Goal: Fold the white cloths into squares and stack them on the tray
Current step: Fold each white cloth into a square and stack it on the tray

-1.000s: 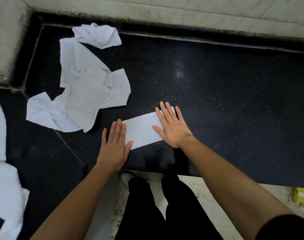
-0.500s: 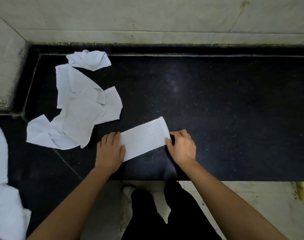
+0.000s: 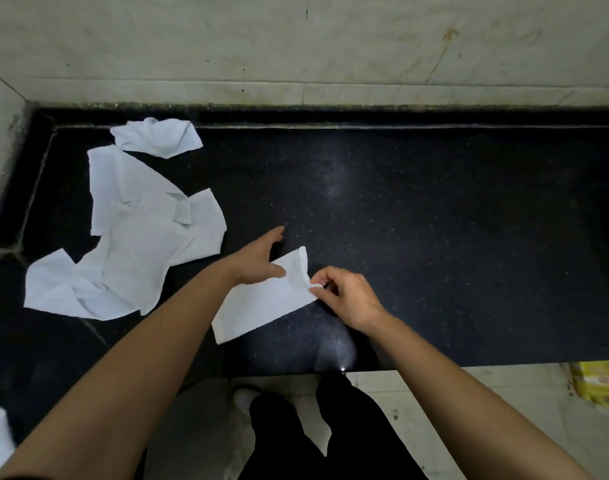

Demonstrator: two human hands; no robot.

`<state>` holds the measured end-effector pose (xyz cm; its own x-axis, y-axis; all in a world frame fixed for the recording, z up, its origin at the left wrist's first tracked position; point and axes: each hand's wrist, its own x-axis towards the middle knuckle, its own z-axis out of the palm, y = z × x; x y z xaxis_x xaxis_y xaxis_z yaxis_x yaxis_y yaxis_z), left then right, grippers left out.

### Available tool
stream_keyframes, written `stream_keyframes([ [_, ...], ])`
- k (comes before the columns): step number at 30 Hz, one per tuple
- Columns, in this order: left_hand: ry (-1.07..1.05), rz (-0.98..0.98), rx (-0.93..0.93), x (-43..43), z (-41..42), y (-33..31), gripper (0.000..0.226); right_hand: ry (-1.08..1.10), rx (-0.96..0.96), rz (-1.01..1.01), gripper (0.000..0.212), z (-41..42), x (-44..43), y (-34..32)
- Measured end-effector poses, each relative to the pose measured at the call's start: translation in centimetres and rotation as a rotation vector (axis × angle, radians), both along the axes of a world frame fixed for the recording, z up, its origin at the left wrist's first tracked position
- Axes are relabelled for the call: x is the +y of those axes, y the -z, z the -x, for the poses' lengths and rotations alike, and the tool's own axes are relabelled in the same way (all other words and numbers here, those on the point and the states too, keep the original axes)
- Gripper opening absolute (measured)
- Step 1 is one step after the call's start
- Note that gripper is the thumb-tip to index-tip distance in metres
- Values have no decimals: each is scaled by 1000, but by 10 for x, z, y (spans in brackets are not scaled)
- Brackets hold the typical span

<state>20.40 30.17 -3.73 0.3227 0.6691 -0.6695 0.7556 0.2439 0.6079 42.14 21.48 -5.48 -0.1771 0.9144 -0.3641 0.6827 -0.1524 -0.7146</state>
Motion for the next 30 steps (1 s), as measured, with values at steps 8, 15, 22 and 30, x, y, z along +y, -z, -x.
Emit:
stream_keyframes([
  [8, -153, 10, -114, 1, -7, -15, 48, -28, 92, 5, 9, -15, 14, -12],
  [15, -281, -375, -116, -6, 20, -56, 9, -41, 1, -252, 24, -8, 56, -61],
  [22, -235, -1115, -36, -30, 31, -104, 10, -147, -56, -735, 14, 6, 69, -128],
  [30, 25, -1064, 38, -123, 48, -11, 12, -480, -225, -550, 18, -4, 1, -63],
])
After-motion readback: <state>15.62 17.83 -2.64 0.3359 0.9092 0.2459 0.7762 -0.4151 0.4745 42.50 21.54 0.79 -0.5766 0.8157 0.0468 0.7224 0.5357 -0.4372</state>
